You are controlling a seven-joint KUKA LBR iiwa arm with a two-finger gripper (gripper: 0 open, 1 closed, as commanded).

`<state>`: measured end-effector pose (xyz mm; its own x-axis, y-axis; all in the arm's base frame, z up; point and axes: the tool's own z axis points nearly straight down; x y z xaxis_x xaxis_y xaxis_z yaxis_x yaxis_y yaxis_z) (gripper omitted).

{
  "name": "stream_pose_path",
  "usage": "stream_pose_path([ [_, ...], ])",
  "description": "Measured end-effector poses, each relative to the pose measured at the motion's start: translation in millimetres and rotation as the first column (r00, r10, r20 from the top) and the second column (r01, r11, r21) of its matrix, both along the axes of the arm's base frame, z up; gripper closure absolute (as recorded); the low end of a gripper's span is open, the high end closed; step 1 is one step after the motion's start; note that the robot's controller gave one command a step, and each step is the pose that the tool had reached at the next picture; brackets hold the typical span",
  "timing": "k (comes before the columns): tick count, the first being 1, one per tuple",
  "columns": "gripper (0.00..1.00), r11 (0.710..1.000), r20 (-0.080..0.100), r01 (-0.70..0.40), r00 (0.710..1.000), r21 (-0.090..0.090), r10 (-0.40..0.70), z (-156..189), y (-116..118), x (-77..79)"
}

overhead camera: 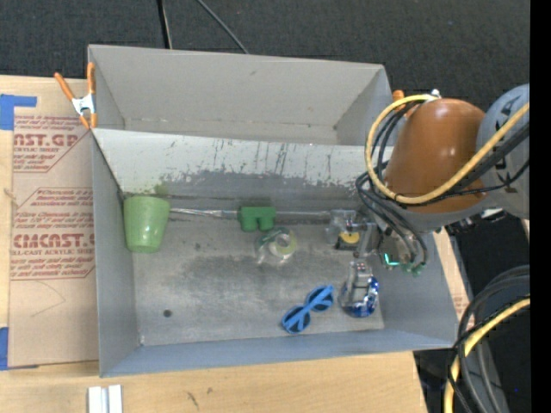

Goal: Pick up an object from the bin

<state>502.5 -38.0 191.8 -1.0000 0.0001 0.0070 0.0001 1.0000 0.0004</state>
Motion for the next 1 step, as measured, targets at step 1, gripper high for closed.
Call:
stream_pose_path([
  [1,0.00,0.975,0.006,-0.224,0.975,0.000,0.224,-115.3,-49.4,-14.6],
])
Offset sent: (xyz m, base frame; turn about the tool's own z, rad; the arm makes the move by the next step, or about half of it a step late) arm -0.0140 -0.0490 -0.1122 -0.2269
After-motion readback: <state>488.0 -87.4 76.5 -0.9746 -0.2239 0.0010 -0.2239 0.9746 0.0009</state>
